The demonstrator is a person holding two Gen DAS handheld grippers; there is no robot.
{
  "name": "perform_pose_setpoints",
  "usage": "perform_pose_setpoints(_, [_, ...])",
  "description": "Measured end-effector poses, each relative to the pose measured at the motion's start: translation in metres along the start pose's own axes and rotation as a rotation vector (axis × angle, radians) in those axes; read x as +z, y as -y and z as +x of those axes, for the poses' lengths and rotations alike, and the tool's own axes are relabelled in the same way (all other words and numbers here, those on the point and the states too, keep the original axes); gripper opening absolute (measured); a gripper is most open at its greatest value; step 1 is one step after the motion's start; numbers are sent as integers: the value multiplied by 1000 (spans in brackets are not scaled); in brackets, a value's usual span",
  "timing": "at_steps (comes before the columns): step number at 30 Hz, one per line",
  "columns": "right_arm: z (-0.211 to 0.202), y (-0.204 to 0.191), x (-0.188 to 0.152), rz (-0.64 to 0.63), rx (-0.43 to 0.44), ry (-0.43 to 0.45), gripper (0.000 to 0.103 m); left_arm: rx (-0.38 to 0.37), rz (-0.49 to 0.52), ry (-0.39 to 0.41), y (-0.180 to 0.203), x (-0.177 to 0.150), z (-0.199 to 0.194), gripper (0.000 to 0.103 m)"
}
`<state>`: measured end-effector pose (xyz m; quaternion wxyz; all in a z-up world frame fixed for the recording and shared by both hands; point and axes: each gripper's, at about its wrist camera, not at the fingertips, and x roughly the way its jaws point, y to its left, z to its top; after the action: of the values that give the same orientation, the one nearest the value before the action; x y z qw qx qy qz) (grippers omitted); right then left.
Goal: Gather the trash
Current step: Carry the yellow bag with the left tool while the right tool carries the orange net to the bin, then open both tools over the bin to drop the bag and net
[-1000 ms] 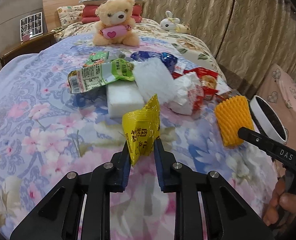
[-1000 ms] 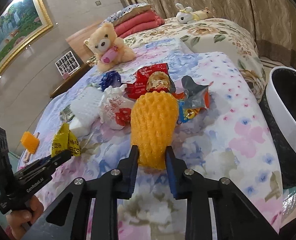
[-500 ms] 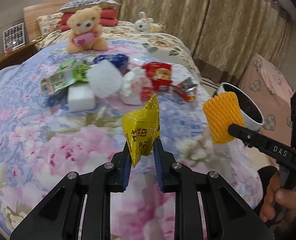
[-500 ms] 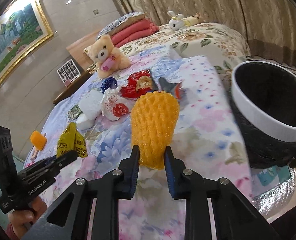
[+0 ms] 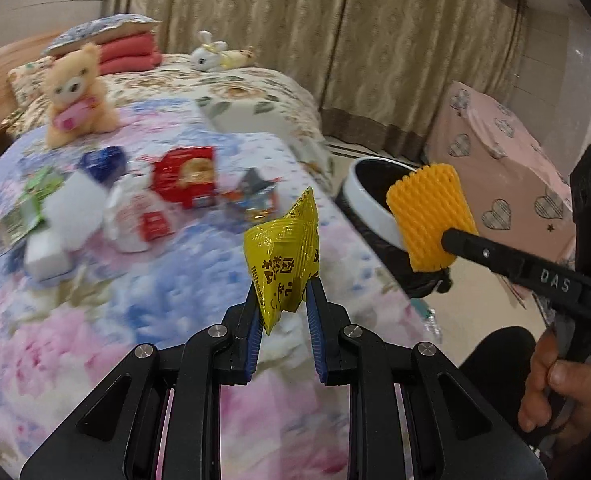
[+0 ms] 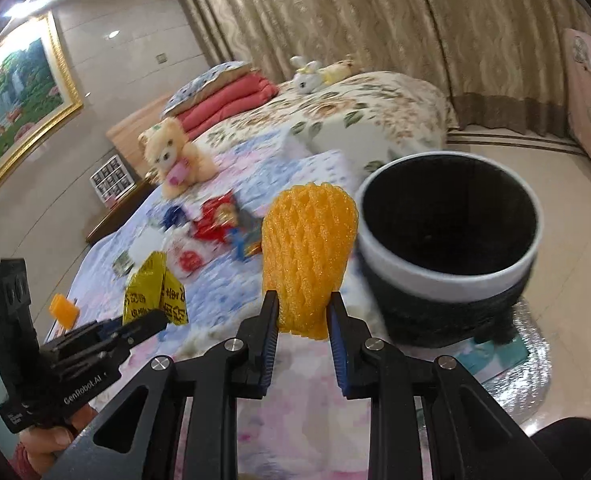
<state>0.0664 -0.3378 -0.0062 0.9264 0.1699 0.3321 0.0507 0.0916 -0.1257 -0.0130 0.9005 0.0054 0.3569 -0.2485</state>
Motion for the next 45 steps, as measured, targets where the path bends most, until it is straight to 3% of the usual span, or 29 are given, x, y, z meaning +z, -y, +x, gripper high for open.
perform_pose_setpoints(11, [-16, 55, 25, 60, -90, 53, 24, -99, 75, -34, 53, 33, 38, 20])
perform_pose_setpoints(21, [-2, 87, 38, 90, -110, 24, 24, -128, 135, -46, 92, 63, 71, 20])
perform_pose_setpoints(39, [20, 119, 61, 100, -116, -21, 25, -168, 145, -109, 118, 95, 130, 20])
perform_pose_setpoints(42, [24, 124, 62, 107, -115, -31, 28, -173, 147, -111, 121, 97, 134, 23])
perform_pose_setpoints(45, [30, 130, 62, 129, -103, -52, 32, -163, 159, -104, 123, 96, 135, 56])
